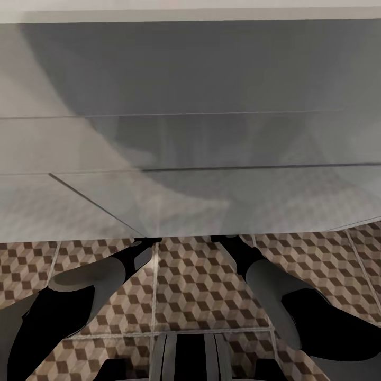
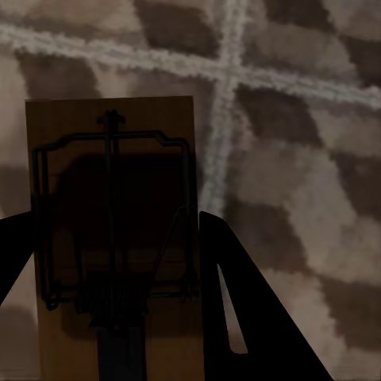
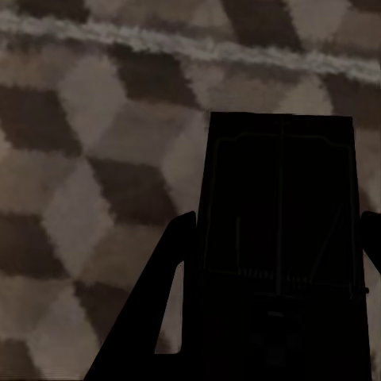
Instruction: Take the four mousetraps from the cabinet in the bathroom and place them on the bathroom floor. Make sure all four end up on the same floor surface, and ensure that at least two of them are either under or directly next to the same bathroom sink.
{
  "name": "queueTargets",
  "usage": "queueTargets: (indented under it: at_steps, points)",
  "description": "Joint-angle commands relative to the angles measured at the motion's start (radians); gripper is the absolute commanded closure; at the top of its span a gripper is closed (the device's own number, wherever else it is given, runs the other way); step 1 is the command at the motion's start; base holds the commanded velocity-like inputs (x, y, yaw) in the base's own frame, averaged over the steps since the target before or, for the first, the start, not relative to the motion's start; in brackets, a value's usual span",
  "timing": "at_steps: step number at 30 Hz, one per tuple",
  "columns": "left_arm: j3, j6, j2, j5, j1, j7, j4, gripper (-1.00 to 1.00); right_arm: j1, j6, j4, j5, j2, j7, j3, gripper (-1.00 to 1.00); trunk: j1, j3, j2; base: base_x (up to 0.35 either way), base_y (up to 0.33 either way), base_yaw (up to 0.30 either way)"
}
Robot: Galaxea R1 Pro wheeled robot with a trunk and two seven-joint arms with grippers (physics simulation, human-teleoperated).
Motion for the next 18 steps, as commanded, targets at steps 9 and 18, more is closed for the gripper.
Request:
queueTargets:
  at_steps: [9, 18]
  points:
    - [0.001, 0.068, 0.000, -0.003, 0.000, 0.002, 0.003, 1.00, -0.020, 0.117, 0.013, -0.003, 0.000, -0.026, -0.001, 1.00, 0.000, 0.000, 0.000, 0.000, 0.000, 0.000]
    - [0.001, 0.126, 0.000, -0.003, 0.000, 0.003, 0.005, 1.00, -0.022, 0.122, 0.017, -0.003, 0.000, -0.027, -0.001, 1.00, 0.000, 0.000, 0.000, 0.000, 0.000, 0.000]
